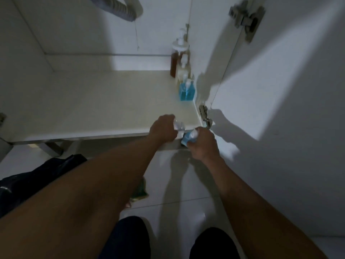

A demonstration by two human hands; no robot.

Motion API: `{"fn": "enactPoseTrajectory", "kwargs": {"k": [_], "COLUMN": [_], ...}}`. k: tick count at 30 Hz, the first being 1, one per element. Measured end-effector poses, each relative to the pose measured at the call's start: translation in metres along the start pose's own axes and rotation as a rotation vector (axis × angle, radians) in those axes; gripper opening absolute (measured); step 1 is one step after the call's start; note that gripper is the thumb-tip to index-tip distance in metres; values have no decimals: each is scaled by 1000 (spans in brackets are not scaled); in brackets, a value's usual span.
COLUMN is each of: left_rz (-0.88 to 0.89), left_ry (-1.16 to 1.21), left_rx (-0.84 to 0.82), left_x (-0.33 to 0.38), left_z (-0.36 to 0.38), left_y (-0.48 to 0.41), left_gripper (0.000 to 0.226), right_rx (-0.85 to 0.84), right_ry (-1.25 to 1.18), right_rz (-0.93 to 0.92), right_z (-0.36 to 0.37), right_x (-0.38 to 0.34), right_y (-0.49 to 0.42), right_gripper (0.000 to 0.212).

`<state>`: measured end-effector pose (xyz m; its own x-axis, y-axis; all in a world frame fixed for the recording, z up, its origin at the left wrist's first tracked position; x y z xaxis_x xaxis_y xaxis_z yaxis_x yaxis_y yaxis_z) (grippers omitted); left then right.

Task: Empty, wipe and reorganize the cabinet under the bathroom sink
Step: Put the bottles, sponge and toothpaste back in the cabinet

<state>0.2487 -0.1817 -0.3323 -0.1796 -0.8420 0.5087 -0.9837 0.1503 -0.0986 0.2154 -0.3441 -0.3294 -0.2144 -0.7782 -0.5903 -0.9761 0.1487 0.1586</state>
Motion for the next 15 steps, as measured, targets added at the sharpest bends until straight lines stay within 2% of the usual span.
{"fn": "enactPoseTrajectory", "kwargs": {"k": [5,11,15], "left_rz": [-42,-105,-119], "left_ry": [42,90,117], "left_rx": [86,39,8], "left_x": [-4,-20,-35], "left_z": [-33,-12,9], "left_y": [-68,-132,-153], "left_gripper": [53,33,37], "right_rx": [45,49,72], "right_ry": [36,80,69], "right_rz": [-77,-79,-70], "right_z": [-12,14,27], "right_x": [-46,-60,-58], "right_y": [-50,-103,-123], "right_gripper": [41,34,36]}}
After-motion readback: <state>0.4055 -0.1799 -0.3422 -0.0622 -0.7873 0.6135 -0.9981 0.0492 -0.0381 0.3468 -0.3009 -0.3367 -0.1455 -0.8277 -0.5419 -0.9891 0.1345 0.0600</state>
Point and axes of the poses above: each hand's wrist, its own y-axis away from the middle knuckle, its own z-axis out of the palm, x = y × z, the point moved 7 cm from there along -y, towards the middle knuckle, and after that the axes turned 12 degrees about z, right-handed, at the moved point
